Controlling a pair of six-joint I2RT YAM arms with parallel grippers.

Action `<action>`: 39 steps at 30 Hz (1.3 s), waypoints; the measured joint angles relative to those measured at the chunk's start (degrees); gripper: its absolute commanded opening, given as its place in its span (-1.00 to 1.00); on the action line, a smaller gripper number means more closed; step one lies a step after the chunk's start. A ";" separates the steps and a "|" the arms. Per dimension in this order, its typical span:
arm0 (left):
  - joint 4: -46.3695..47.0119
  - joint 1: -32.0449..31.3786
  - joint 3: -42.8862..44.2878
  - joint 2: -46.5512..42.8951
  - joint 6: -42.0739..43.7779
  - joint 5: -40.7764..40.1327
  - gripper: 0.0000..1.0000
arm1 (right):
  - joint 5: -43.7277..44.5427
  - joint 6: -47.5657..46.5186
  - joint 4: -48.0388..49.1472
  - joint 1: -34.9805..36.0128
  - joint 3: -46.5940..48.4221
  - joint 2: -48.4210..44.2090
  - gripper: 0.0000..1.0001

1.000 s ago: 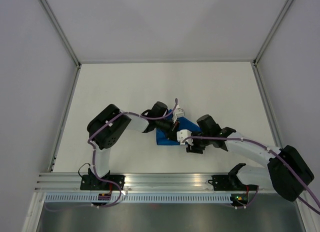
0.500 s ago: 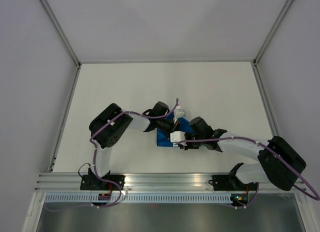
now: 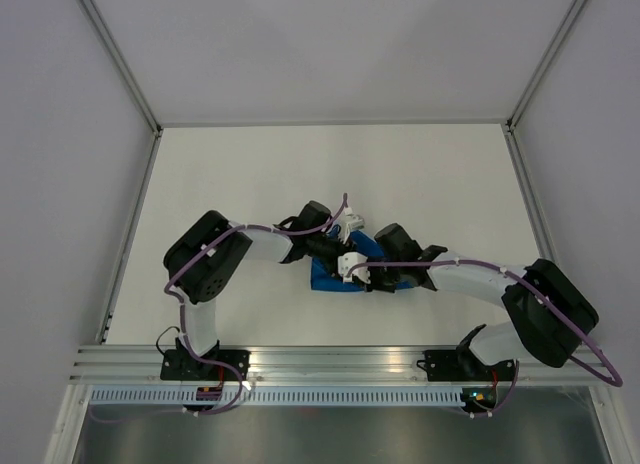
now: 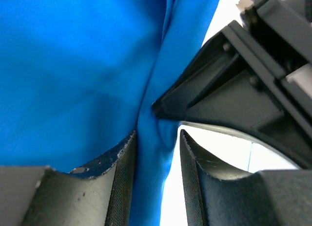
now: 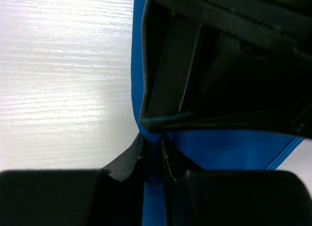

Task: Fold the napkin, place the utensils inside, and roll it up
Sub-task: Roll the napkin with the utensil

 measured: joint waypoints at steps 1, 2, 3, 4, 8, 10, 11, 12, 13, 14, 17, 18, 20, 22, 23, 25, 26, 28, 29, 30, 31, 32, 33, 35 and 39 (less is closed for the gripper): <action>-0.55 0.17 -0.48 -1.07 -0.04 -1.49 -0.10 | -1.03 -0.13 -1.01 -0.76 0.76 0.63 -0.92; -1.01 0.50 -1.16 -2.36 -0.09 -3.34 -0.10 | -2.16 -0.35 -2.14 -1.60 1.66 1.40 -0.93; -1.27 1.09 -1.95 -3.89 -0.15 -4.94 -0.10 | -3.45 -0.74 -3.82 -2.58 2.91 2.34 -0.93; -1.31 1.88 -2.73 -5.68 -0.44 -6.64 -0.10 | -4.90 -1.27 -5.66 -3.65 4.31 3.56 -0.93; 1.07 5.25 -6.91 -13.97 -1.95 -14.19 -0.05 | -10.45 -3.76 -13.38 -7.98 10.75 9.49 -0.93; 2.93 6.49 -9.77 -18.75 -2.38 -18.67 -0.03 | -13.25 -5.20 -17.77 -10.01 14.64 13.25 -0.93; 3.82 6.73 -11.10 -21.07 -2.54 -20.41 -0.02 | -14.82 -5.97 -20.17 -10.99 16.76 15.30 -0.94; 4.70 6.71 -12.35 -23.15 -2.58 -22.05 -0.02 | -15.96 -6.64 -22.45 -11.76 18.78 17.20 -0.93; 5.40 6.56 -13.33 -24.76 -2.58 -23.37 0.00 | -17.11 -7.50 -24.81 -12.46 20.68 19.12 -0.93; 6.67 6.34 -14.69 -26.53 -2.58 -24.83 0.01 | -18.03 -8.09 -26.75 -12.96 22.29 20.68 -0.93; 8.83 5.11 -18.23 -30.14 -2.16 -28.59 0.01 | -21.18 -9.64 -33.75 -14.56 28.15 26.49 -0.94; 9.40 4.20 -19.52 -31.10 -1.57 -30.27 0.01 | -22.05 -10.27 -35.89 -15.04 29.86 28.28 -0.93; 10.43 1.53 -21.97 -32.74 0.07 -33.68 0.01 | -23.65 -11.19 -39.87 -15.82 33.03 31.39 -0.93; 11.69 -2.80 -24.00 -33.86 3.19 -38.29 0.02 | -24.94 -11.91 -43.39 -16.46 35.80 34.29 -0.93; 12.50 -5.66 -24.81 -34.10 5.11 -41.05 0.02 | -25.55 -12.22 -45.00 -16.81 36.98 35.47 -0.93; 13.60 -11.21 -25.46 -34.10 9.29 -46.10 0.04 | -26.56 -12.68 -47.95 -17.40 39.26 37.92 -0.93; 14.43 -14.49 -25.46 -33.68 11.87 -49.00 0.06 | -27.10 -12.87 -49.40 -17.70 40.33 39.06 -0.92; 16.52 -19.17 -25.42 -32.39 16.39 -53.27 0.08 | -27.69 -13.18 -51.34 -18.05 41.46 40.50 -0.93; 17.40 -20.74 -25.27 -31.43 18.25 -54.86 0.10 | -27.87 -13.20 -52.24 -18.18 41.90 41.05 -0.92; 18.47 -22.21 -24.92 -29.90 20.50 -56.46 0.12 | -27.98 -13.22 -52.78 -18.25 42.16 41.44 -0.92; 19.37 -23.39 -24.44 -28.04 22.60 -57.77 0.15 | -28.09 -13.22 -53.46 -18.34 42.42 41.81 -0.92; 19.76 -24.22 -23.85 -26.10 24.48 -58.86 0.22 | -28.13 -13.25 -53.94 -18.36 42.58 42.10 -0.92; 20.46 -24.85 -23.32 -24.15 26.40 -59.69 0.26 | -28.13 -13.25 -54.38 -18.40 42.64 42.29 -0.92; 21.09 -25.81 -22.45 -20.85 29.66 -60.83 0.32 | -28.13 -13.35 -55.06 -18.45 42.71 42.58 -0.91; 22.21 -27.45 -20.39 -15.23 35.17 -61.77 0.36 | -28.11 -13.49 -55.95 -18.51 42.71 42.95 -0.92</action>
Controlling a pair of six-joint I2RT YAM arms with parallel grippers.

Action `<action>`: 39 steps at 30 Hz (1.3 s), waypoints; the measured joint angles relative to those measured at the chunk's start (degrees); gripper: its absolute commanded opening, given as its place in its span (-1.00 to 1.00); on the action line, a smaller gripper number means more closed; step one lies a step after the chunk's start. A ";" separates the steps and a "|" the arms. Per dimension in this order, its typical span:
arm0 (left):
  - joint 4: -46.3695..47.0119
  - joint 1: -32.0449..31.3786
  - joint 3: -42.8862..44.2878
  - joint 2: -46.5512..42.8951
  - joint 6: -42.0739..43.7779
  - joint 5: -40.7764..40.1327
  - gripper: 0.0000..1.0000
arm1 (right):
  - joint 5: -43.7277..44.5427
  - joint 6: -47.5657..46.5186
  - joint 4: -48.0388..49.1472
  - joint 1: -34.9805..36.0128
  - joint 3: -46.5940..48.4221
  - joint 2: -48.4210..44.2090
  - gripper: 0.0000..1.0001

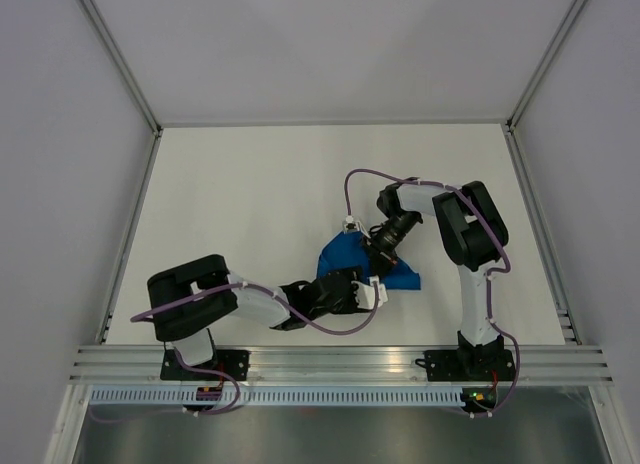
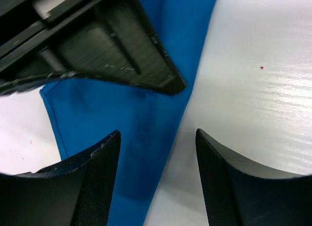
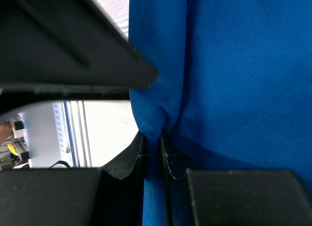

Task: Fold the napkin, place the utensils inside, and roll it up
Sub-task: Roll the napkin with the utensil

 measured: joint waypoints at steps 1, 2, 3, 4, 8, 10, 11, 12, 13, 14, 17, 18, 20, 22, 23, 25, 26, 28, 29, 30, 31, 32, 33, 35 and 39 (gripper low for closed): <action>0.35 -0.42 0.52 1.20 1.18 0.00 0.36 | 0.00 0.00 -0.22 0.00 0.07 0.13 -0.92; 1.33 -0.81 1.05 2.19 2.25 -0.15 0.38 | -0.02 -0.02 -0.50 0.00 0.17 0.35 -0.92; 1.73 -1.09 1.66 2.91 3.21 -0.15 0.38 | -0.02 0.00 -0.85 -0.07 0.33 0.57 -0.92; 2.56 -1.29 2.38 3.93 4.44 -0.15 0.39 | -0.07 0.00 -1.07 -0.07 0.44 0.74 -0.92; 3.28 -1.79 4.28 5.97 6.60 -0.11 0.34 | -0.09 -0.02 -1.88 -0.11 1.07 1.42 -0.92; 2.84 -1.84 5.31 6.80 7.08 0.31 0.26 | -0.13 -0.04 -2.51 -0.24 1.44 1.81 -0.91; 2.47 -1.84 5.81 7.15 7.13 0.39 0.14 | -0.04 -0.15 -2.89 -0.35 1.68 2.10 -0.92; 2.12 -1.75 6.14 7.37 7.08 0.48 0.08 | 0.02 -0.20 -3.39 -0.46 1.88 2.40 -0.92; 1.46 -1.60 6.45 7.52 7.08 0.92 0.02 | -0.09 -0.24 -3.76 -0.50 1.97 2.69 -0.91; 0.98 -1.42 6.69 7.69 7.06 1.53 -0.08 | -0.15 -0.31 -4.09 -0.66 2.08 2.91 -0.92; 0.15 -0.96 6.91 7.82 6.47 3.21 -0.11 | -0.26 -0.50 -4.81 -1.03 2.43 3.43 -0.92; 0.07 -0.76 6.93 7.82 6.21 3.61 -0.10 | -0.31 -0.59 -5.07 -1.07 2.58 3.63 -0.92; -0.04 -0.13 6.99 7.82 5.22 4.94 -0.09 | -0.22 -0.70 -5.53 -1.09 2.97 3.93 -0.92; -0.31 0.57 7.21 7.80 4.11 6.32 -0.12 | -0.20 -0.92 -6.12 -1.11 3.43 4.33 -0.92; -0.83 0.92 7.56 7.82 3.52 6.99 -0.29 | -0.17 -1.05 -6.34 -1.14 3.61 4.50 -0.91; -2.23 1.60 8.35 8.00 2.29 8.59 -0.55 | 0.07 -1.22 -6.67 -1.22 3.80 4.59 -0.91; -3.13 1.97 8.90 8.04 1.90 9.53 -0.71 | 0.24 -1.25 -6.80 -1.33 3.85 4.61 -0.87; -4.59 2.67 9.77 8.07 1.07 11.23 -0.86 | 0.57 -1.51 -7.13 -1.57 4.02 4.61 -0.84; -5.25 3.06 10.14 8.09 0.52 12.17 -0.91 | 0.79 -1.60 -7.21 -1.68 4.09 4.61 -0.77; -6.05 3.50 10.60 8.09 0.02 13.07 -0.95 | 0.92 -1.68 -7.26 -1.73 4.17 4.61 -0.73; -6.80 3.96 11.08 8.09 -0.42 14.16 -0.95 | 1.03 -1.66 -7.30 -1.79 4.20 4.61 -0.68; -7.54 4.39 11.50 8.11 -0.83 15.30 -0.95 | 1.09 -1.66 -7.37 -1.84 4.24 4.61 -0.57; -8.20 4.85 11.87 8.15 -1.33 16.26 -0.95 | 1.16 -1.62 -7.39 -1.88 4.28 4.61 -0.47; -9.16 5.64 12.50 8.26 -2.29 18.23 -0.95 | 1.16 -1.40 -7.56 -1.92 4.35 4.59 -0.23; -10.80 7.67 13.77 8.70 -4.63 23.04 -0.95 | 1.03 -0.74 -8.74 -2.16 4.33 3.52 0.21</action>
